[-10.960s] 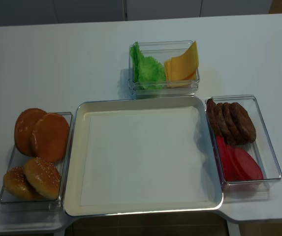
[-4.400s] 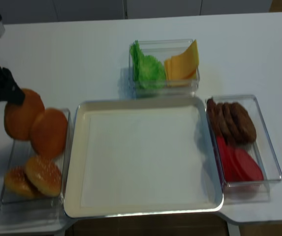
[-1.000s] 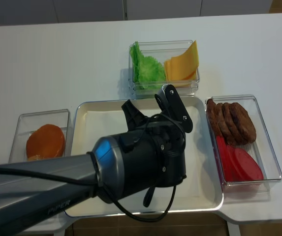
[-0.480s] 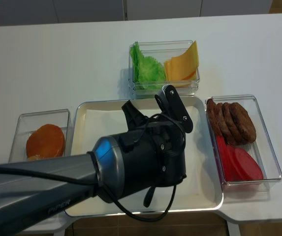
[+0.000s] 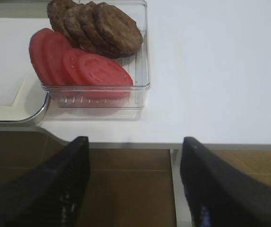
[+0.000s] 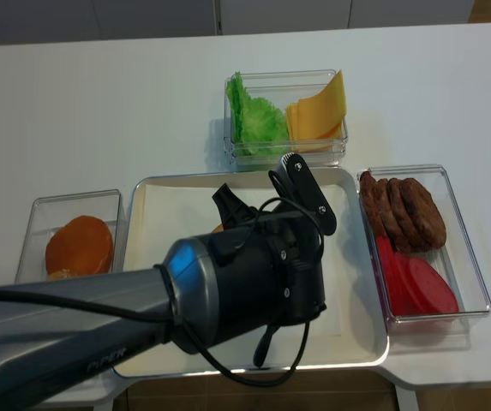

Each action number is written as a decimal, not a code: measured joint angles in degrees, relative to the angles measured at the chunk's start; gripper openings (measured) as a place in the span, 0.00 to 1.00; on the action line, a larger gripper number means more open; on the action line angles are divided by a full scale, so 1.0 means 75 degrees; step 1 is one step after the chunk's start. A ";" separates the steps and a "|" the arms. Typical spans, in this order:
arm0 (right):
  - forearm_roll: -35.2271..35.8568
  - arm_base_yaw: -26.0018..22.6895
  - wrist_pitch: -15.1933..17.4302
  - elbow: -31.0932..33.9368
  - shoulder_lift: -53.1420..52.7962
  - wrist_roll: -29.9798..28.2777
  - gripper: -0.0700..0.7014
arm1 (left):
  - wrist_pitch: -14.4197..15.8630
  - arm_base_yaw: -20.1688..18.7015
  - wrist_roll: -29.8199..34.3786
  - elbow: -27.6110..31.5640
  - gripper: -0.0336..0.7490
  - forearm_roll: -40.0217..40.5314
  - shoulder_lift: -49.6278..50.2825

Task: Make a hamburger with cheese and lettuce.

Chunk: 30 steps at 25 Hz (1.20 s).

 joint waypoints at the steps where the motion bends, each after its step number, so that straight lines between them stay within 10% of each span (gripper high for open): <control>1: 0.0000 0.0000 0.0000 0.0000 0.0000 0.0000 0.71 | -0.0017 -0.0028 0.0000 0.0000 0.37 -0.0012 0.0000; 13: 0.0000 0.0000 0.0000 0.0000 0.0000 0.0000 0.71 | -0.0296 -0.0243 -0.0329 0.0000 0.38 -0.0030 0.0000; 20: 0.0000 0.0000 0.0000 0.0000 0.0000 0.0000 0.71 | -0.0280 -0.0243 -0.0300 -0.0456 0.60 -0.0091 -0.0054; 30: 0.0000 0.0000 0.0000 0.0000 0.0000 0.0000 0.71 | -0.0014 0.0449 0.1886 -0.1299 0.64 -0.1950 -0.0989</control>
